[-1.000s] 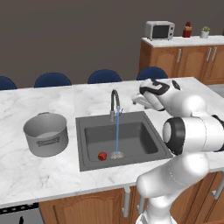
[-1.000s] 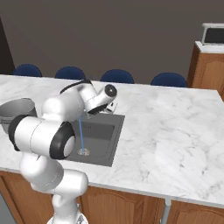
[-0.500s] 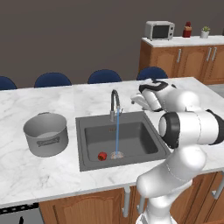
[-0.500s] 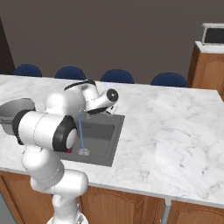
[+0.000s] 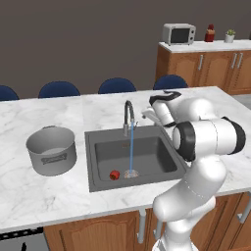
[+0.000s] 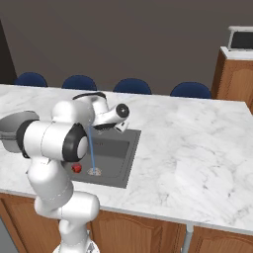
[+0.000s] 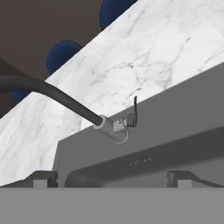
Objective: Dump the bell pepper from the pot into the sink. Then turn on the water and wash the bell pepper. Then turn off the water and put the bell pepper back in the pot.
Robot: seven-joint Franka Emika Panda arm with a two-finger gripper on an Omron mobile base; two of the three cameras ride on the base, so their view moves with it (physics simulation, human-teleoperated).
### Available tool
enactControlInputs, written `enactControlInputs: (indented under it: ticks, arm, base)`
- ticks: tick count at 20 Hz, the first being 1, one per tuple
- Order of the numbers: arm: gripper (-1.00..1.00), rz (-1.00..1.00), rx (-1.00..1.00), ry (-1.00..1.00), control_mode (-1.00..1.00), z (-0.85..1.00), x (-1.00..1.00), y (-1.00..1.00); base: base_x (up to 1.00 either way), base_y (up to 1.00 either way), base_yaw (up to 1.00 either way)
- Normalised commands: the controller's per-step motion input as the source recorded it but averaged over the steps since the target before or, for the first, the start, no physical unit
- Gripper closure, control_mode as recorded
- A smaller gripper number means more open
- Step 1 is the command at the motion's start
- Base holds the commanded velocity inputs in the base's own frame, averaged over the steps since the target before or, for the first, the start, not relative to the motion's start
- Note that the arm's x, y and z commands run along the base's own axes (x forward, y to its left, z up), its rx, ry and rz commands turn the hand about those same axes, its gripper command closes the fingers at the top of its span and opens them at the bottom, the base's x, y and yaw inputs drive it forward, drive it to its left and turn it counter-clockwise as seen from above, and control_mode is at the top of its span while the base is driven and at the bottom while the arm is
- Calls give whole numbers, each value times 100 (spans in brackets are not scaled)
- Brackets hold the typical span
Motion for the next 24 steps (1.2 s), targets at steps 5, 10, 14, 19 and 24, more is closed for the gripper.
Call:
enactControlInputs:
  ticks: [5,10,14,19,24]
  arm:
    - [-100,-3,2,0,-100,-16,22,10]
    - [-100,-2,7,0,-100,-15,25,0]
    - [-100,-1,6,3,-100,-23,21,0]
    - [-100,0,3,3,-100,-22,9,0]
    - [-100,0,3,0,-100,-7,24,0]
  base:
    - [0,0,0]
    - [0,0,0]
    - [0,0,0]
    - [0,0,0]
    - [0,0,0]
